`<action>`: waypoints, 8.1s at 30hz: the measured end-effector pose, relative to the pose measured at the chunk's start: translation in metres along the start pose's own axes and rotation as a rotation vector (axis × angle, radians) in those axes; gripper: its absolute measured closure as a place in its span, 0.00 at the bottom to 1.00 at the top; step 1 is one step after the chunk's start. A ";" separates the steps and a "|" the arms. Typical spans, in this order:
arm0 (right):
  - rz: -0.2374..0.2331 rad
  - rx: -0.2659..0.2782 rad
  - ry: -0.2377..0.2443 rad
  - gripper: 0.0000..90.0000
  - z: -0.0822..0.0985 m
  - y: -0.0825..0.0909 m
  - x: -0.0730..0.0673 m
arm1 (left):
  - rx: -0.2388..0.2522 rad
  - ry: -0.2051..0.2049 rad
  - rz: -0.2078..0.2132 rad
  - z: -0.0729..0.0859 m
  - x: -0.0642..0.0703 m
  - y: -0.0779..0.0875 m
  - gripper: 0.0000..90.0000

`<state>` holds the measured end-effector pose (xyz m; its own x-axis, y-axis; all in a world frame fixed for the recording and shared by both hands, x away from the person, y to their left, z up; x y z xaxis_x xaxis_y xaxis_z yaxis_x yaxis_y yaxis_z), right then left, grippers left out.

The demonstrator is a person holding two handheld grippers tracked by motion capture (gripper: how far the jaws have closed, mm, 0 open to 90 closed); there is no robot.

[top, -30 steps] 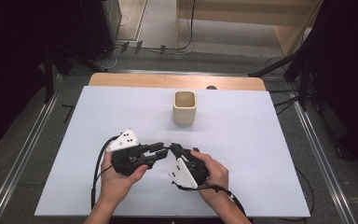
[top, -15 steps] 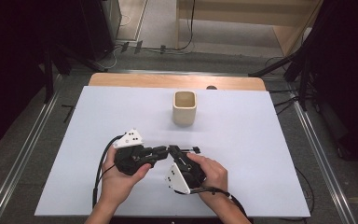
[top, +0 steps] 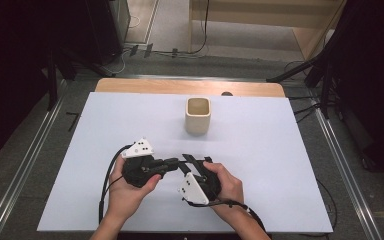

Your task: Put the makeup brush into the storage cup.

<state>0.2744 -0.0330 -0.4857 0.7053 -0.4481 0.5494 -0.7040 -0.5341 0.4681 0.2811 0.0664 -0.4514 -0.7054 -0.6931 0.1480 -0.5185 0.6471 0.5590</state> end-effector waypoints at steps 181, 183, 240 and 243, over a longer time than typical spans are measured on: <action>0.047 0.464 -0.815 0.97 -0.010 0.004 0.180 | 0.463 0.083 -0.368 0.086 -0.132 0.101 0.00; 0.049 0.459 -0.807 0.97 -0.011 0.002 0.182 | 0.461 0.081 -0.370 0.086 -0.132 0.100 0.00; 0.025 0.326 -0.867 0.97 0.036 -0.091 0.186 | 0.453 0.080 -0.375 0.088 -0.133 0.098 0.00; 0.020 0.299 -0.874 0.97 0.043 -0.095 0.183 | 0.451 0.080 -0.374 0.088 -0.134 0.098 0.00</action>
<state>0.4734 -0.0952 -0.4596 0.5914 -0.7760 -0.2193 -0.7516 -0.6290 0.1987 0.2820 0.2503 -0.4883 -0.4052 -0.9108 0.0788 -0.8918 0.4128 0.1852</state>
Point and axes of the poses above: each handheld gripper's, and its own axes: y roughly backward along the jaws, z roughly out of its underside, x roughly to its right, the point moved 8 cm from there along -y, roughly forward along the jaws, and after that the axes turned 13 degrees about -z, right-handed, at the moved point
